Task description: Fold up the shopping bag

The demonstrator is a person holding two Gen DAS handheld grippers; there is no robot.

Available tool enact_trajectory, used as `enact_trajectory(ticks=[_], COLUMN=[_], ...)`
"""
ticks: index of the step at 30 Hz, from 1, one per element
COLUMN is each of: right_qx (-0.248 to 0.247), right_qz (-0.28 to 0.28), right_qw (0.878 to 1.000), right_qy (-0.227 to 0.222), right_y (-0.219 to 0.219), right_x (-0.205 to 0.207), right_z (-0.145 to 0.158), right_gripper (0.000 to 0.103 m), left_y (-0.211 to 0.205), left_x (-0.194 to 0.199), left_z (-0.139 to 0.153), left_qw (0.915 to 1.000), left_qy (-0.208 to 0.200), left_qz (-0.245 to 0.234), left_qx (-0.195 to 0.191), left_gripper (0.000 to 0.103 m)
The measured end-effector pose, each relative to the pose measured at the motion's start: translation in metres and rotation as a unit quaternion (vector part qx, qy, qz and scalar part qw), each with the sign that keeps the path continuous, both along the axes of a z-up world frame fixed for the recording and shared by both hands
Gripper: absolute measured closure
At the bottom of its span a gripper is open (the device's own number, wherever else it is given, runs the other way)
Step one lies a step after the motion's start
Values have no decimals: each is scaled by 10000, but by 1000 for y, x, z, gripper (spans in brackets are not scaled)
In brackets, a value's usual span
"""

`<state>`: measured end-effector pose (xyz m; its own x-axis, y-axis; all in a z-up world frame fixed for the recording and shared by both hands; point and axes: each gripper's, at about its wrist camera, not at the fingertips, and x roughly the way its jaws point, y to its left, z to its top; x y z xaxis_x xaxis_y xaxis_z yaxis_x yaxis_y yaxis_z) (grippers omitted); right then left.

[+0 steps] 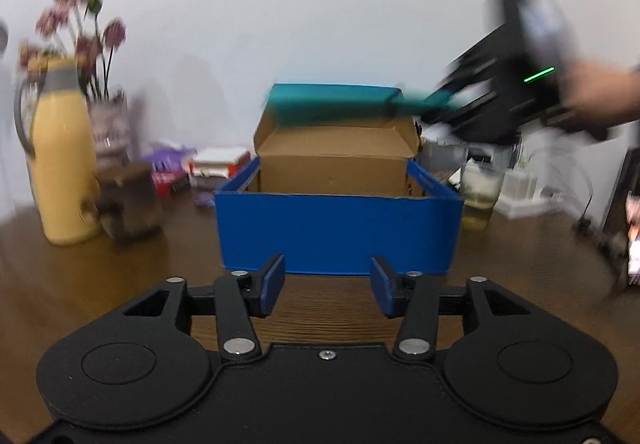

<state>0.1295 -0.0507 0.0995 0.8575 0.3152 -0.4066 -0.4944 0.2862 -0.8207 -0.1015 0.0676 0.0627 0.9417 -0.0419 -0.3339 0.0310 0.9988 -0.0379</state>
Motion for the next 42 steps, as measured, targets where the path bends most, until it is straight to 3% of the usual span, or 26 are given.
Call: enact_trajectory(ticks=[3,6,8,10,13,15,18,23,25,30,33,35,37,40,42], right_qx=[-133,-316,-424,-480,-417,-107,658,1695,2030,2490,2828,3249,3753,4325,4629], right_qz=[47,0,36,-44,-206,-211,239,1001,1153,1361,1016,356,-497,-1861,-2324], right_qw=[9949,9830,9821,9857,9931,9976,9965,9785,9689,9482,9385,9283,9074,8577,8258], right_qy=[1002,1810,1837,1612,1079,651,446,611,824,1429,1700,1775,1828,2068,2230], right_y=[32,59,71,82,83,69,40,-11,-31,-96,-124,-140,-144,-147,-147], right_x=[69,127,145,160,164,143,95,-5,-44,-140,-179,-196,-194,-180,-169], right_z=[-20,-47,-60,-63,-52,-41,-8,31,39,32,7,-15,-39,-74,-91], right_gripper=[86,74,57,49,49,49,48,39,34,28,26,25,19,17,17], left_y=[32,58,64,70,73,72,69,53,45,24,11,-2,-19,-41,-52], left_x=[32,32,39,53,66,70,68,50,40,8,-7,-8,-1,19,39], left_z=[11,16,10,3,-4,-7,-4,9,13,14,5,-5,-17,-36,-51], left_qw=[9993,9952,9948,9925,9880,9875,9876,9896,9899,9908,9906,9915,9931,9945,9928], left_qy=[139,535,683,908,1153,1122,1082,973,934,877,897,927,936,927,1096], left_qz=[-147,-120,212,560,761,900,963,895,860,849,845,815,689,461,304], left_qx=[-329,-806,-720,-601,-691,-642,-610,-567,-637,-591,-597,-425,-154,166,384], left_gripper=[52,51,51,51,50,46,44,41,32,20,5,1,0,0,0])
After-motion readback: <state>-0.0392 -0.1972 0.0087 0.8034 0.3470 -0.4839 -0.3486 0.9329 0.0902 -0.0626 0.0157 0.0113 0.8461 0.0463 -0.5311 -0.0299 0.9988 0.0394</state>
